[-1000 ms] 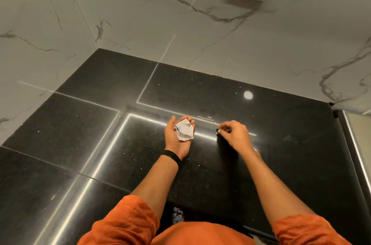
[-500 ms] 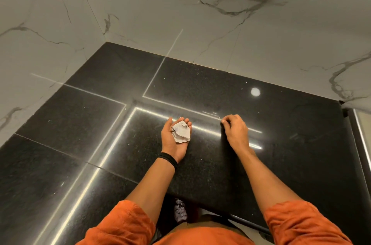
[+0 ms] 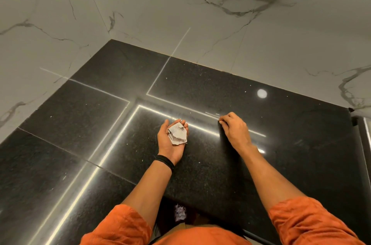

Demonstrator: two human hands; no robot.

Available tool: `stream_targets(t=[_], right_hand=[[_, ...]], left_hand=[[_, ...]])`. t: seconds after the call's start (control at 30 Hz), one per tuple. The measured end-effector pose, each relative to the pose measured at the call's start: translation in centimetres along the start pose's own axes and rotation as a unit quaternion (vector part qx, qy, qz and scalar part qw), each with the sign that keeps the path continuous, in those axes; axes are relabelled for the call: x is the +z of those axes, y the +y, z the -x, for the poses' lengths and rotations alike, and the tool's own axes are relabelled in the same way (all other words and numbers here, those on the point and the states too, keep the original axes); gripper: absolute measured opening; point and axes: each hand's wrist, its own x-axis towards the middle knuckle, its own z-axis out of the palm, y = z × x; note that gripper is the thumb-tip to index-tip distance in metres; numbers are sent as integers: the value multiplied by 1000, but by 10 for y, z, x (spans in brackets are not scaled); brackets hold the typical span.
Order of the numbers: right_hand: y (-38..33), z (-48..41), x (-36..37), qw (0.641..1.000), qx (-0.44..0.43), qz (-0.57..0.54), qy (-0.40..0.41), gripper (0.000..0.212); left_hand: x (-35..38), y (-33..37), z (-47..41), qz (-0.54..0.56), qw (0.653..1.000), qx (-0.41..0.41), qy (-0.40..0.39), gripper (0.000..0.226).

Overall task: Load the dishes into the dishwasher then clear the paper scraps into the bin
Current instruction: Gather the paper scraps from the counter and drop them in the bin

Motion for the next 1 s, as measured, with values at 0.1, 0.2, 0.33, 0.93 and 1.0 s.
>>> stream_targets(t=[0.1, 0.2, 0.33, 0.93, 1.0], right_hand=[[-2, 4, 5, 1000, -3, 10, 16, 12], [-7, 6, 13, 999, 14, 32, 12, 14], [-22, 7, 9, 961, 193, -191, 45, 18], [-127, 57, 10, 942, 56, -329, 38, 7], [-112, 50, 4, 943, 77, -317, 65, 9]], left_hand=[[1, -1, 0, 0, 1000, 2, 2, 45], [2, -2, 5, 1, 1000, 4, -2, 43], [2, 0, 14, -3, 1000, 10, -15, 44], [-13, -10, 32, -10, 999, -15, -48, 42], [-14, -11, 33, 4, 999, -13, -36, 42]])
